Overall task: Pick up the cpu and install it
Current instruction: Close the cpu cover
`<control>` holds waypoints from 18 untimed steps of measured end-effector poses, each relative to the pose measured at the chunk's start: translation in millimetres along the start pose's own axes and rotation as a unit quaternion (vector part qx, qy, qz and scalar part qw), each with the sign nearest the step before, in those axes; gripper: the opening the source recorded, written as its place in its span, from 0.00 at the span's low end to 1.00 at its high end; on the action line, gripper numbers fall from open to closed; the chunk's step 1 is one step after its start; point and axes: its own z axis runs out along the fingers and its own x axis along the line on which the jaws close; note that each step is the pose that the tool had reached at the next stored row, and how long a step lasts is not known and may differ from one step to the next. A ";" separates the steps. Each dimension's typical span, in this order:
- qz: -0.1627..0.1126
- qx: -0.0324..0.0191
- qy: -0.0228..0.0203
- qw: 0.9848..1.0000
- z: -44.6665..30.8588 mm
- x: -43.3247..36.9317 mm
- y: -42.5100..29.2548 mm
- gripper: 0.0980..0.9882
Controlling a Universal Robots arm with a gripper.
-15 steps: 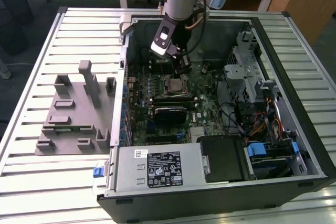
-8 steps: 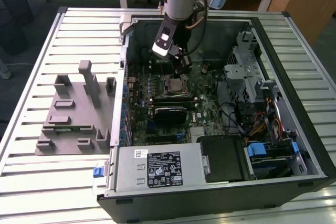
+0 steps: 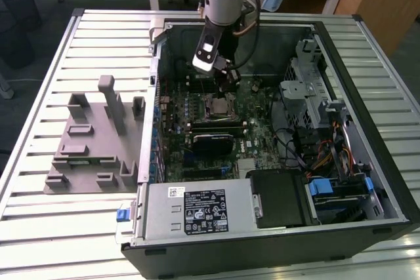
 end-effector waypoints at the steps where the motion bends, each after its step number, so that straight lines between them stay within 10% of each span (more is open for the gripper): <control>1: -0.005 0.000 0.000 1.000 0.0 0.1 -0.1 0.01; 18: -0.083 -0.004 0.001 0.997 -0.1 1.0 -1.9 0.01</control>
